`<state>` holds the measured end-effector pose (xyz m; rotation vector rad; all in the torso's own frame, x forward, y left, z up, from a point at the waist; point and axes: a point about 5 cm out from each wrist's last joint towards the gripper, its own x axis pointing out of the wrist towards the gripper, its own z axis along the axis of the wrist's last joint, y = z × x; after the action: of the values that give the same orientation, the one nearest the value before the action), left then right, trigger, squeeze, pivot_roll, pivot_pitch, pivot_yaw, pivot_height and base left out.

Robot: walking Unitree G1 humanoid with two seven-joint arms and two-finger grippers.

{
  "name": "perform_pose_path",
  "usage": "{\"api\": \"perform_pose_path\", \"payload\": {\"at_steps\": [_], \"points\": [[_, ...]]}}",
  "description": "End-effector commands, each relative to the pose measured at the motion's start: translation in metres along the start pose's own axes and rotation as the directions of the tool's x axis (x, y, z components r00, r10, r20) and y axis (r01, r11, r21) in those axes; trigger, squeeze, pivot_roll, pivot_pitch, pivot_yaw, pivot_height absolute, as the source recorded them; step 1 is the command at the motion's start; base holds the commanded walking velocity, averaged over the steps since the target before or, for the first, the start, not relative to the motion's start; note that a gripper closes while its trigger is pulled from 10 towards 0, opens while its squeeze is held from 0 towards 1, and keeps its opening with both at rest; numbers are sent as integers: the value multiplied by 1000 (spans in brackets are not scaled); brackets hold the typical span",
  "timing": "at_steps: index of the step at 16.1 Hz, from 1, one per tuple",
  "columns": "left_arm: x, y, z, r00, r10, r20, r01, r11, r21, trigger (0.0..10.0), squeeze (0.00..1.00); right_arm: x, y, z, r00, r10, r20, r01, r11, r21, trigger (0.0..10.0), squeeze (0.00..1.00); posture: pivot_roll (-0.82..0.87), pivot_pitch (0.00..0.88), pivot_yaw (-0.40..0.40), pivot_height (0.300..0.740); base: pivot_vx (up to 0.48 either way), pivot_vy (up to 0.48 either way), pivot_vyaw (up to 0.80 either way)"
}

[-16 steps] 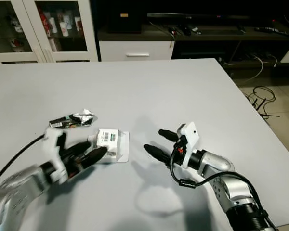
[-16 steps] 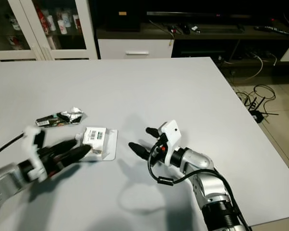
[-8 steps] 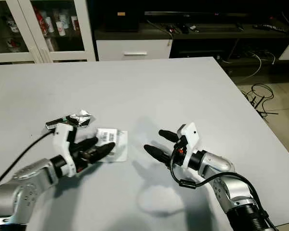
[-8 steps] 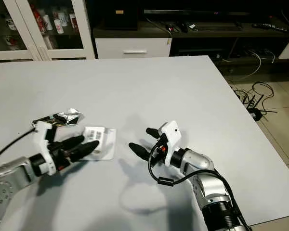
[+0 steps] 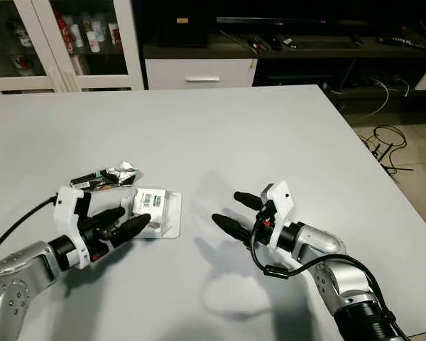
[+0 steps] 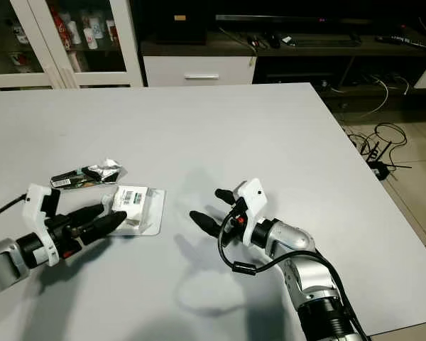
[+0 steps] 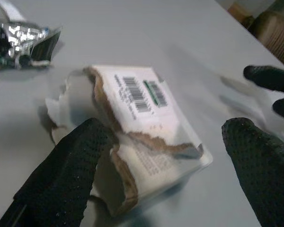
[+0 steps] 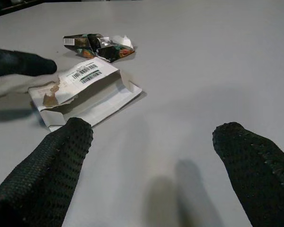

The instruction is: Picking trash to rubbish bin

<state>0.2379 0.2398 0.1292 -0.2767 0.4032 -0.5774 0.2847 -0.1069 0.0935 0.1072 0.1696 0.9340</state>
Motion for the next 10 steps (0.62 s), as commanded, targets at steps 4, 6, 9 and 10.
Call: {"api": "perform_pose_path", "payload": {"at_steps": [4, 6, 9, 10], "points": [[-3, 1, -3, 1000, 3, -27, -3, 1000, -5, 10000, 0, -2, 0, 1, 1000, -3, 3, 3, 1000, 3, 10000, 0, 29, 70, -48, 740, 0, 0, 0], [-1, -1, -5, 999, -3, -33, 3, 1000, -8, 10000, 0, -1, 0, 1, 1000, -1, 3, 1, 1000, 2, 10000, 0, 29, 71, -48, 740, 0, 0, 0], [-8, 1, -12, 998, 17, -64, -18, 1000, -5, 10000, 0, -2, 2, -1, 1000, 4, 1, -4, 1000, 5, 10000, 0, 36, 67, -46, 740, 0, 0, 0], [-9, 1, -12, 997, 18, -70, -19, 1000, -2, 10000, 0, -2, 2, -1, 1000, 5, 0, -5, 1000, 6, 10000, 0, 38, 65, -46, 740, 0, 0, 0]]}}
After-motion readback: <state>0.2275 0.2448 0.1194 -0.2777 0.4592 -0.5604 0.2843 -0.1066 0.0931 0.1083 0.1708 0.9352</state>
